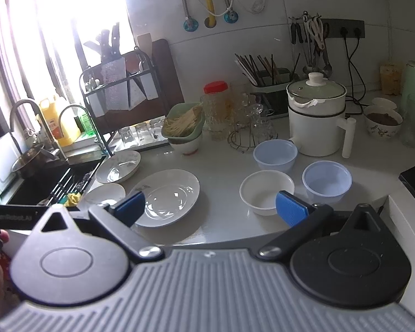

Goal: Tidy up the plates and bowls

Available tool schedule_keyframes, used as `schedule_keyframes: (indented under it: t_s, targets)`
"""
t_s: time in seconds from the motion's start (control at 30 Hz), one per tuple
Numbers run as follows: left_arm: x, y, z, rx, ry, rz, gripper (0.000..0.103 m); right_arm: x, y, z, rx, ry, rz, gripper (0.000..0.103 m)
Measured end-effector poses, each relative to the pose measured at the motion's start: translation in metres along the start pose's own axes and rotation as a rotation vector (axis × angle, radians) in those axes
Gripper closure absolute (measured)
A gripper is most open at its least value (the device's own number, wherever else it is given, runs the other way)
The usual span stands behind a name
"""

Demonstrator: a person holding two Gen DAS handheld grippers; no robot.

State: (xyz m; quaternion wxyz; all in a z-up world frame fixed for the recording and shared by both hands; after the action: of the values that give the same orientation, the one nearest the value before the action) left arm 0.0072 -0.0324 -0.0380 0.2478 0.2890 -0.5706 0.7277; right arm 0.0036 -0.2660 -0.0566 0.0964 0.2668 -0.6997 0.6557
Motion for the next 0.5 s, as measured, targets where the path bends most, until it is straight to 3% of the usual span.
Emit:
schedule_keyframes:
  t_s: [0.5]
  targets:
    - [-0.0007,-0.0005,-0.0025,0.016,-0.002,-0.025,0.002,-0.0069,-0.0002,-0.0044,-0.002,0.006,-0.029,0.0]
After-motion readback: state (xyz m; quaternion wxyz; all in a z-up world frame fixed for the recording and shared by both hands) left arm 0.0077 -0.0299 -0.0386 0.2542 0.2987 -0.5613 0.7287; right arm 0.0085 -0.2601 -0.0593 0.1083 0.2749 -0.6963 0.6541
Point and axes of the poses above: each gripper's, at about its wrist camera, not at the fingertips, and x roughly against the way its jaws point, z to its right, y to its underside, the point moved 4 cm from there along -x, roughly the way its jaws point, and after that the axes turned 7 degrees about x, right-handed, at the moved point
